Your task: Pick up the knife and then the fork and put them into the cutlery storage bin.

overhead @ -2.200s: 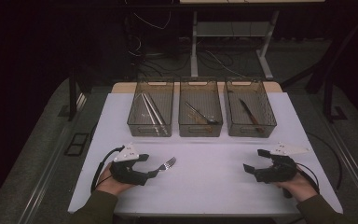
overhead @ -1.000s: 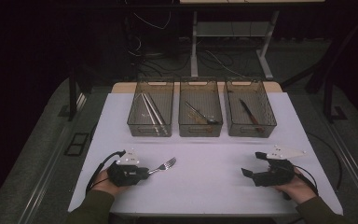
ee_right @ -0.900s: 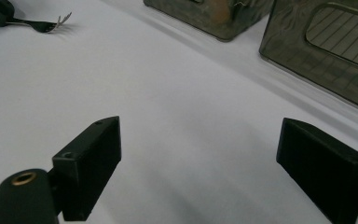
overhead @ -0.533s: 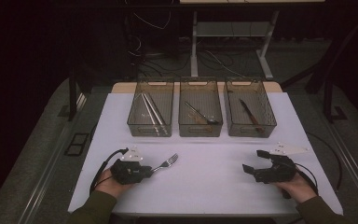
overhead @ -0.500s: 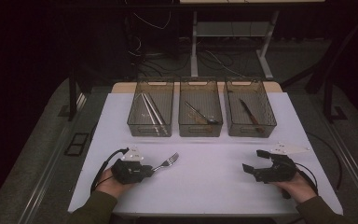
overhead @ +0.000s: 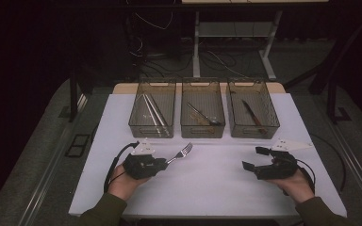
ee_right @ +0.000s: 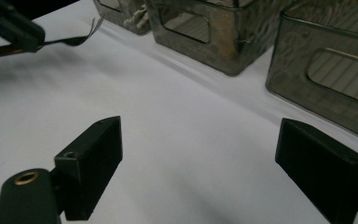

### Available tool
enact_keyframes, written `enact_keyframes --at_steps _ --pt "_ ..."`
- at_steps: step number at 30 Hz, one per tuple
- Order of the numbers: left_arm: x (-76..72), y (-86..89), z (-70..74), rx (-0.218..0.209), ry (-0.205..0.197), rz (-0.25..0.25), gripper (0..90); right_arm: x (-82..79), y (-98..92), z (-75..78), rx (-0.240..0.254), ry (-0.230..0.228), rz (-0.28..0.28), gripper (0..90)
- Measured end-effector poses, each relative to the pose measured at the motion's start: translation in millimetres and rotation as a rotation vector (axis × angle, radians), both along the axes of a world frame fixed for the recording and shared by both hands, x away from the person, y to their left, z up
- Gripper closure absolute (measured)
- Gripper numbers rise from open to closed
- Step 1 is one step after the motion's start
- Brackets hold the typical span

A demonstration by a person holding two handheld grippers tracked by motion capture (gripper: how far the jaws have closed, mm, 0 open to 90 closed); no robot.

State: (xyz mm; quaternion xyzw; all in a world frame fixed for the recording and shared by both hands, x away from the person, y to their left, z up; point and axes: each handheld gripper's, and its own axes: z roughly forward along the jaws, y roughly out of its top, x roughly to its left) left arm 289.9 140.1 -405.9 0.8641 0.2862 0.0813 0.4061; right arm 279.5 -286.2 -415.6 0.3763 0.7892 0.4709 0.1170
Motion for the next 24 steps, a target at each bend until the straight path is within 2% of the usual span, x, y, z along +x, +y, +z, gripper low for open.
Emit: enact_keyframes --at_steps 3,6,11,19,23,24 --pt "2.2 -10.0 4.3 -0.009 -0.012 0.006 76.8 3.5 5.0 4.7 -0.004 -0.005 0.008 22.2" --pt "5.1 -22.1 9.6 -0.031 -0.025 0.004 76.8 9.1 12.3 9.8 0.006 0.001 -0.001 22.6" --pt "10.6 -44.0 18.3 -0.053 -0.053 -0.005 76.8 19.7 25.5 14.8 0.049 0.007 0.019 24.6" --pt "15.2 -78.6 24.2 -0.078 -0.061 -0.039 76.8 36.0 45.7 21.4 0.083 -0.005 0.02 24.6" --pt "15.3 -87.9 24.9 -0.072 -0.081 -0.036 76.8 40.3 55.7 25.8 0.103 -0.017 0.027 24.6" --pt "14.8 -88.8 24.5 -0.081 -0.084 -0.035 76.8 41.3 57.8 26.5 0.115 -0.016 0.029 24.6"
